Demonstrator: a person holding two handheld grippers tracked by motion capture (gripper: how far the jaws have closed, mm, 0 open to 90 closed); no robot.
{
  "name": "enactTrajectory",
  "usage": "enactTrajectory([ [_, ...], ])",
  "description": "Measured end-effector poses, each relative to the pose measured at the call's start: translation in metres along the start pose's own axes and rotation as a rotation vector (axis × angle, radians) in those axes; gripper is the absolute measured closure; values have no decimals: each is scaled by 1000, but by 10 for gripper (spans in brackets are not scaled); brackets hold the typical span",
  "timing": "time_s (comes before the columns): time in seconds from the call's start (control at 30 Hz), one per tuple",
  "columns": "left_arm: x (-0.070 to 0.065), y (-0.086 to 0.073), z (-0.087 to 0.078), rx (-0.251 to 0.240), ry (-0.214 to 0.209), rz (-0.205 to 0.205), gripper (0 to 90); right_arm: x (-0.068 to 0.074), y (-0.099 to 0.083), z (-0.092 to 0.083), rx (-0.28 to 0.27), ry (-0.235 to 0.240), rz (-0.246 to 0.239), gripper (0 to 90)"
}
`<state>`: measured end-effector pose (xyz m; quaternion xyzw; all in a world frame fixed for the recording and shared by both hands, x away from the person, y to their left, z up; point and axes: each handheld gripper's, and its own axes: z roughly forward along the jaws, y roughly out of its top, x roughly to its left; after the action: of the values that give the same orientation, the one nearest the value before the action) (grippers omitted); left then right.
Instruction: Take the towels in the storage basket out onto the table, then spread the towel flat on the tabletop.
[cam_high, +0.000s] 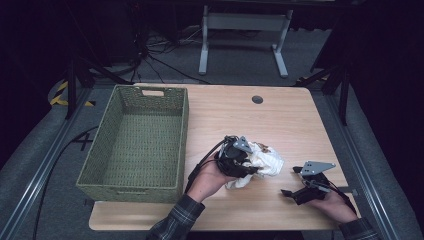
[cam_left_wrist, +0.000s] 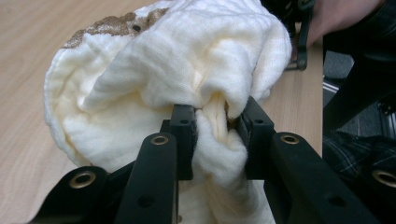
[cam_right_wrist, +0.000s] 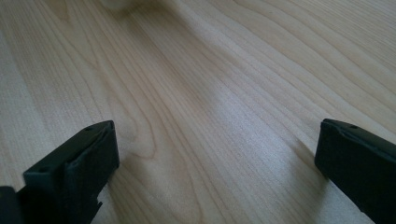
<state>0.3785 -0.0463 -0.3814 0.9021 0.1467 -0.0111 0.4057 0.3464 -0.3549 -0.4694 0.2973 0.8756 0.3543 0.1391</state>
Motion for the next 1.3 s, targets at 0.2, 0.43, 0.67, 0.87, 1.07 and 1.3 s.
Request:
enactTrajectory([
  [0.2, -1, -9, 28, 67, -1, 5, 721, 0, 0, 0, 1, 2, 2, 0],
  [0.43, -3, -19, 55, 125, -11, 6, 718, 1, 0, 0, 3, 3, 6, 0],
  [0.67, -6, -28, 75, 163, -32, -1, 702, 1, -1, -1, 1, 3, 8, 0],
  [0.87, -6, -26, 66, 136, -30, -8, 502, 1, -1, -1, -1, 1, 6, 0],
  [1.07, -13, -27, 46, 88, -2, -7, 406, 2, 4, -4, 44, 0, 21, 37],
  [1.3, -20, -37, 28, 41, 29, -28, 406, 6, 12, -17, -33, 36, 20, 159],
])
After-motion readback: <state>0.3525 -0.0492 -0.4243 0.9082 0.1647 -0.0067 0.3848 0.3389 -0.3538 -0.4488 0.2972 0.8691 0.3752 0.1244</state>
